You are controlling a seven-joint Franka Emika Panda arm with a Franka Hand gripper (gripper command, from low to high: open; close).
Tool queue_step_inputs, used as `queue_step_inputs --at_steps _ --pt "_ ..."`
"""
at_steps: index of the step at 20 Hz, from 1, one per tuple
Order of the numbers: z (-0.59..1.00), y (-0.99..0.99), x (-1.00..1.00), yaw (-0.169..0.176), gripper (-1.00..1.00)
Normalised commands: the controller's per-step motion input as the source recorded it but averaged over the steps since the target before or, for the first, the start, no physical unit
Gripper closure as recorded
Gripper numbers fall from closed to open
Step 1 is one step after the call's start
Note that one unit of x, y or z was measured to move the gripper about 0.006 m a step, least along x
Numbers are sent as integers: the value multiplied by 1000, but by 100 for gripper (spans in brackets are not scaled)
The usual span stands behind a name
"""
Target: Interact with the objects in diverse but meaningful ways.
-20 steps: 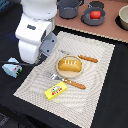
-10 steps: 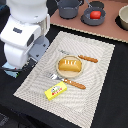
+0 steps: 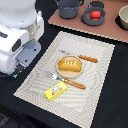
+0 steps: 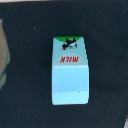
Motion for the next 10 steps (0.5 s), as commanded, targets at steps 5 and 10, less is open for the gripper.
queue_step_inputs --at_steps 5,10 --pt "-192 246 -554 0 -100" --pt "-232 100 -611 0 -100"
